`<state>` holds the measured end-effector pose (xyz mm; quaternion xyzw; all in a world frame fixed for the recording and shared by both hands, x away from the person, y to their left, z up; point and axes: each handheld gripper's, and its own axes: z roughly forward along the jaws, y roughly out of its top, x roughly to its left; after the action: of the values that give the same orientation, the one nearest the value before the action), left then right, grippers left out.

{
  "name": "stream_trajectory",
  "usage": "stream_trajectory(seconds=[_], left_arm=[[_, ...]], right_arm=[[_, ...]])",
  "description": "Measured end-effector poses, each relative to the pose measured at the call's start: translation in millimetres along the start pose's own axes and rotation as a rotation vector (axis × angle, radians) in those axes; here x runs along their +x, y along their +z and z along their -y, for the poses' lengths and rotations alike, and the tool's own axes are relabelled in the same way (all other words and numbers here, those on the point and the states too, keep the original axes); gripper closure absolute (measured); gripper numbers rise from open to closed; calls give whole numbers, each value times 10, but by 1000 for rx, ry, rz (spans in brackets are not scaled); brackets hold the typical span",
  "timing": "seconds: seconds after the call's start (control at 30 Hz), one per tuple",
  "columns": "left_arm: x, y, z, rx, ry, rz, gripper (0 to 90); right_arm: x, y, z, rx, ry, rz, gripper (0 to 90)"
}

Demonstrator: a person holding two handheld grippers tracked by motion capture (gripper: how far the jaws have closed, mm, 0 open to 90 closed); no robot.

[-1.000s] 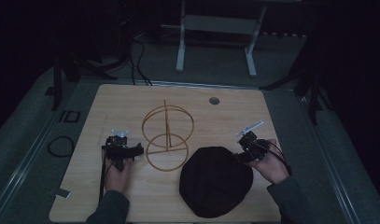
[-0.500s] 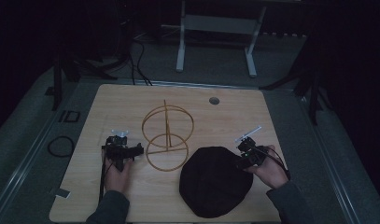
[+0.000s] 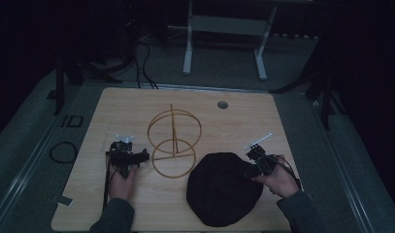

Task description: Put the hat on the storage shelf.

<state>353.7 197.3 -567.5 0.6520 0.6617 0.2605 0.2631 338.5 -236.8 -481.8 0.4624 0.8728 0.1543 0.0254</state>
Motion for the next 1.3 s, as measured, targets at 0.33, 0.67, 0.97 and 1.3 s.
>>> stream_trajectory(seconds=[0.33, 0.67, 0.97, 1.3], left_arm=[[0, 0, 0, 0, 1, 0, 12], [0, 0, 0, 0, 1, 0, 12], [0, 0, 0, 0, 0, 0, 12], [0, 0, 0, 1, 0, 0, 12]], right_arm=[[-55, 126, -8, 54, 76, 17, 347], [-5, 140, -16, 57, 62, 79, 442], [40, 128, -26, 61, 25, 108, 543], [131, 111, -85, 107, 11, 150, 729]])
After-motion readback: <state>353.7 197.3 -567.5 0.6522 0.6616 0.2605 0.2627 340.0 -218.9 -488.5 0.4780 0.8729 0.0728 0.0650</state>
